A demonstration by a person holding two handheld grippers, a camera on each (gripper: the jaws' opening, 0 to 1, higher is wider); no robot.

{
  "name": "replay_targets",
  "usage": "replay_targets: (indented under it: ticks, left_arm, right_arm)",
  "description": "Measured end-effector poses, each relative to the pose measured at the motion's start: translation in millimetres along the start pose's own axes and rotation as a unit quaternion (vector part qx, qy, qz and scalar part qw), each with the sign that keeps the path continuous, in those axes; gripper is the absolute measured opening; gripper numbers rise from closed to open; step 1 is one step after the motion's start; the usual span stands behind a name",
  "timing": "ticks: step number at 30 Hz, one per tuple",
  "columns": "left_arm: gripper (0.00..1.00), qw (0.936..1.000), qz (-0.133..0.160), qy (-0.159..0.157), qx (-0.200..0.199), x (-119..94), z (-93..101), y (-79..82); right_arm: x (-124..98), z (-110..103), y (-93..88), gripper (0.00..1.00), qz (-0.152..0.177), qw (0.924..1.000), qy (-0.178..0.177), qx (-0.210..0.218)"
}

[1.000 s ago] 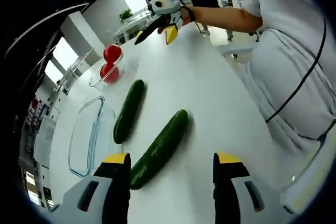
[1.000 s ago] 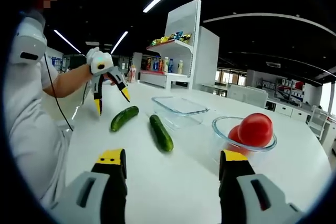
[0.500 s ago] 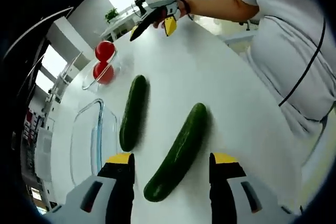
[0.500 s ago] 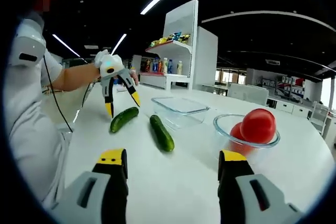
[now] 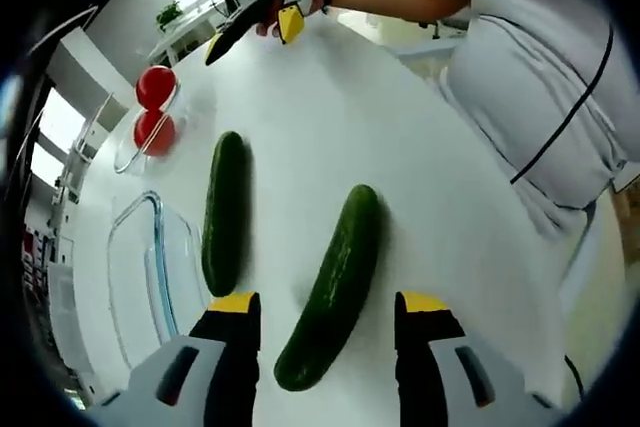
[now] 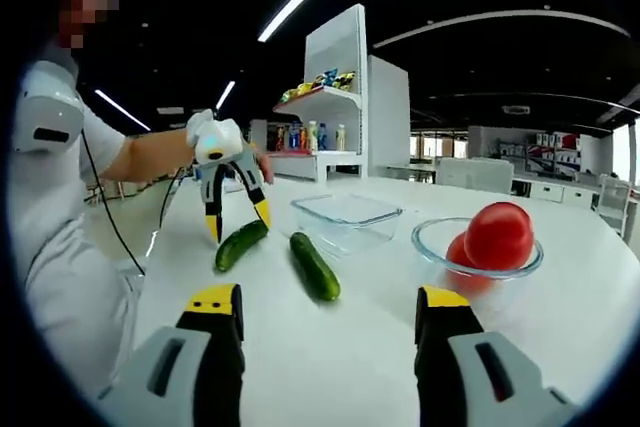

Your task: Sort the scattered tomatoes and cucumbers on the table and place them into their respective storage containers

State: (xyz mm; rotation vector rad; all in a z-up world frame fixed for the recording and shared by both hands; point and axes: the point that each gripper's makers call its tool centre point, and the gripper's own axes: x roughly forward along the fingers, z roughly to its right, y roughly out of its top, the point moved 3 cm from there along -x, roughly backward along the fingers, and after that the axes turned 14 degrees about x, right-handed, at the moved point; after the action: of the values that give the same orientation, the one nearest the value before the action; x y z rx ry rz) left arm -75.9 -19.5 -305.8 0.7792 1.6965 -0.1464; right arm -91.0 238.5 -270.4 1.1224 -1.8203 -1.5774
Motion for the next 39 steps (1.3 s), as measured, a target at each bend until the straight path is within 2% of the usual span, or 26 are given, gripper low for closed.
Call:
replay_targets:
  ticks: [1, 3, 5, 7, 11, 15, 17, 22, 25, 32, 33, 39]
  left_arm:
    - [0.49, 0.9998, -0.015, 0.000, 0.009, 1, -2.1, -2.8]
    - [0.42, 0.9998, -0.014, -0.004, 0.013, 3, -3.8, -1.9]
    - [0.42, 0.9997, -0.008, -0.019, 0.016, 5, -1.4, 0.5]
    - [0.41, 0.9992, -0.014, -0.033, 0.019, 8, 0.8, 0.3]
    - [0.35, 0.9983, -0.022, -0.048, 0.024, 15, 2.3, -0.1]
    - [0.31, 0.9979, -0.014, -0.061, 0.014, 15, 2.9, 0.0]
    - [0.29, 0.9971, 0.003, -0.075, -0.012, 17, 5.0, 2.5]
    - [0.30, 0.9957, 0.025, -0.082, -0.034, 19, 0.0, -0.9]
    - [0.30, 0.9955, 0.029, -0.080, -0.043, 19, 0.6, -0.3]
    - [0.26, 0.9975, -0.002, -0.066, -0.023, 18, 4.9, 3.8]
    - [0.25, 0.9974, -0.013, -0.063, -0.034, 17, 4.9, 3.1]
    - [0.23, 0.9974, -0.021, -0.050, -0.047, 18, 3.3, 3.2]
  right_arm:
    - [0, -1, -0.4, 0.68, -0.001, 1.0000, 0.001, -0.001]
    - [1, -4, -2.1, 0.68, -0.006, 1.0000, 0.004, -0.001]
    - [2, -9, -4.3, 0.68, -0.009, 0.9999, 0.008, -0.001]
    - [4, -13, -5.2, 0.68, -0.006, 0.9999, 0.014, -0.003]
    - [7, -13, -6.5, 0.67, -0.004, 0.9999, 0.015, 0.000]
    - [10, -13, -11.2, 0.66, -0.011, 0.9998, 0.016, 0.002]
    - [11, -12, -14.1, 0.66, -0.016, 0.9997, 0.016, 0.002]
    - [16, -10, -14.7, 0.63, -0.018, 0.9998, 0.007, -0.003]
    - [18, -10, -17.4, 0.62, -0.021, 0.9998, 0.005, -0.004]
    - [19, -7, -23.1, 0.61, -0.028, 0.9996, 0.001, -0.001]
    - [19, -6, -23.6, 0.61, -0.028, 0.9996, 0.000, -0.001]
    - [21, -5, -27.6, 0.60, -0.028, 0.9996, -0.001, 0.002]
